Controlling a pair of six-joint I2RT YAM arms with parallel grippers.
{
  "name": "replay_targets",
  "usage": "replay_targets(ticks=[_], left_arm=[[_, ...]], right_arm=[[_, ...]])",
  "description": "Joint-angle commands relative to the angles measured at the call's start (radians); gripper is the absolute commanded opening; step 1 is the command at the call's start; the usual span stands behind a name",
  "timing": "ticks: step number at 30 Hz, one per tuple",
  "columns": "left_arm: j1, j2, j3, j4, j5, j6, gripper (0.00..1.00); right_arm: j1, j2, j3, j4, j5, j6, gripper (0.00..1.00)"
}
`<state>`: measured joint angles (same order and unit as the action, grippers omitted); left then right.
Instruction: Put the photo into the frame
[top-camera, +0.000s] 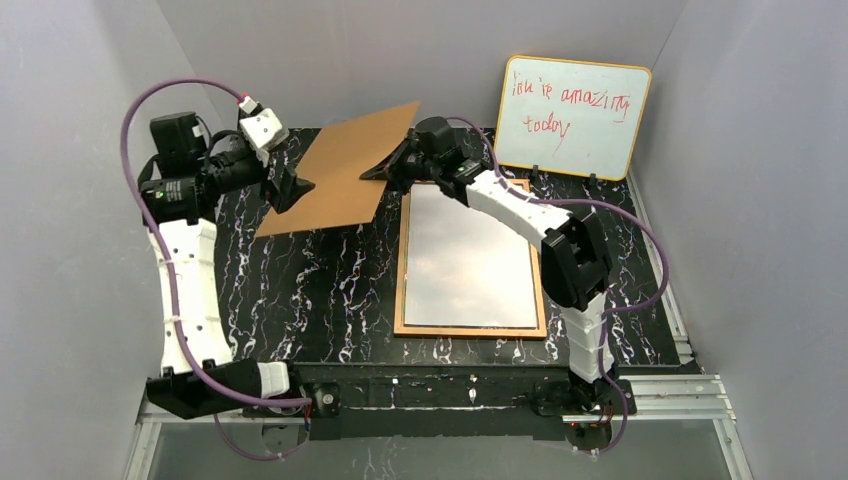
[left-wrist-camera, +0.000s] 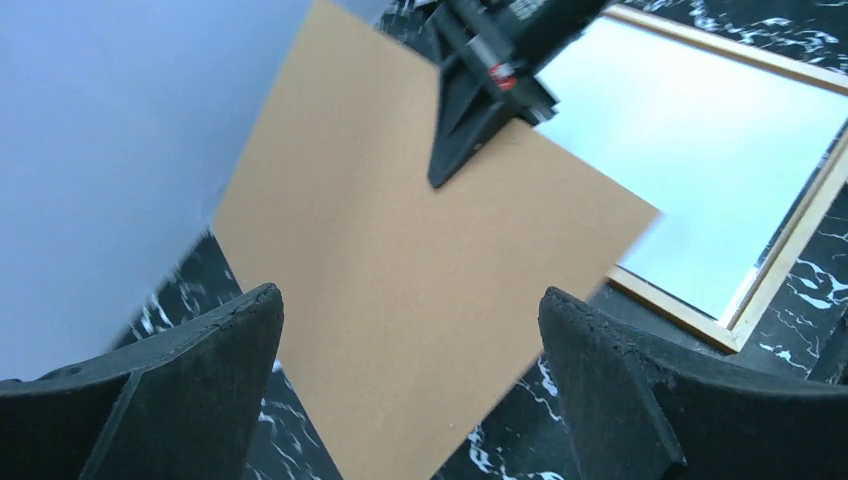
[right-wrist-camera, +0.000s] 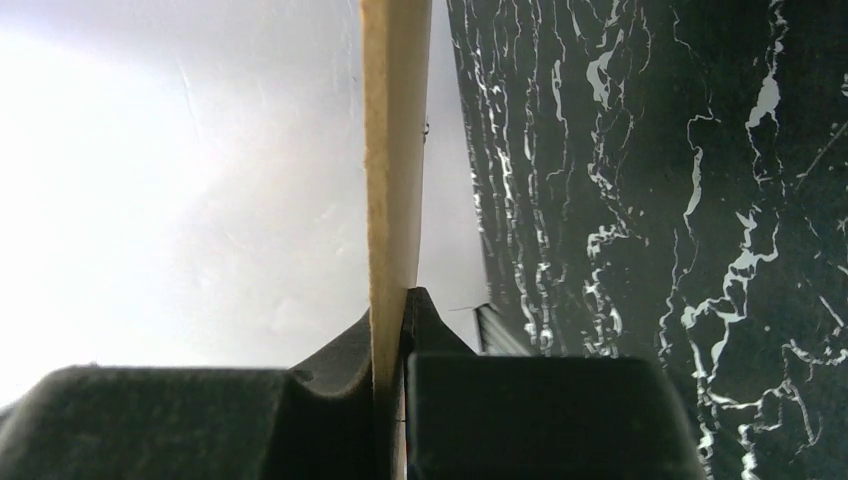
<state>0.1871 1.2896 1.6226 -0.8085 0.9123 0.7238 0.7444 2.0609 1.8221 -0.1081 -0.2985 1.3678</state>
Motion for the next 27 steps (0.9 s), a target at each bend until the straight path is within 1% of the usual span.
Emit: replay_targets(ticks=[1, 4, 8, 10, 13, 15, 20, 23, 27], left_arm=[[0.001, -0.02, 0.103, -0.256, 0.18, 0.224, 0.98], [-0.006, -0.088, 0.058, -0.297, 0.146, 0.341, 0.98], [-0.013, -0.2, -0.084, -0.299, 0.07, 0.465, 0.98], [-0.015, -0.264, -0.15, -0.323, 0.035, 0.565, 0.98], [-0.015, -0.36, -0.248, -0.32, -0.016, 0.69, 0.98], [-0.015, -0.389, -0.275, -0.283, -0.039, 0.69, 0.98], [-0.014, -0.39, -0.279, -0.272, -0.057, 0.753, 0.95], [-0.015, -0.399, -0.295, -0.209, -0.056, 0.734, 0.93], [-0.014, -0.414, -0.334, -0.204, -0.073, 0.787, 0.9]], right_arm=[[-0.051, -0.111, -0.033, 0.16, -0.152, 0.173, 0.01], [-0.058, -0.164, -0.092, 0.178, -0.157, 0.242, 0.01], [-0.054, -0.213, -0.147, 0.21, -0.165, 0.319, 0.01], [-0.043, -0.236, -0.163, 0.206, -0.154, 0.338, 0.01], [-0.014, -0.262, -0.197, 0.249, -0.137, 0.375, 0.01], [0.007, -0.257, -0.184, 0.245, -0.137, 0.377, 0.01], [0.052, -0.241, -0.167, 0.242, -0.127, 0.383, 0.01], [0.074, -0.227, -0.154, 0.233, -0.115, 0.381, 0.01], [0.1, -0.199, -0.132, 0.252, -0.111, 0.398, 0.01]])
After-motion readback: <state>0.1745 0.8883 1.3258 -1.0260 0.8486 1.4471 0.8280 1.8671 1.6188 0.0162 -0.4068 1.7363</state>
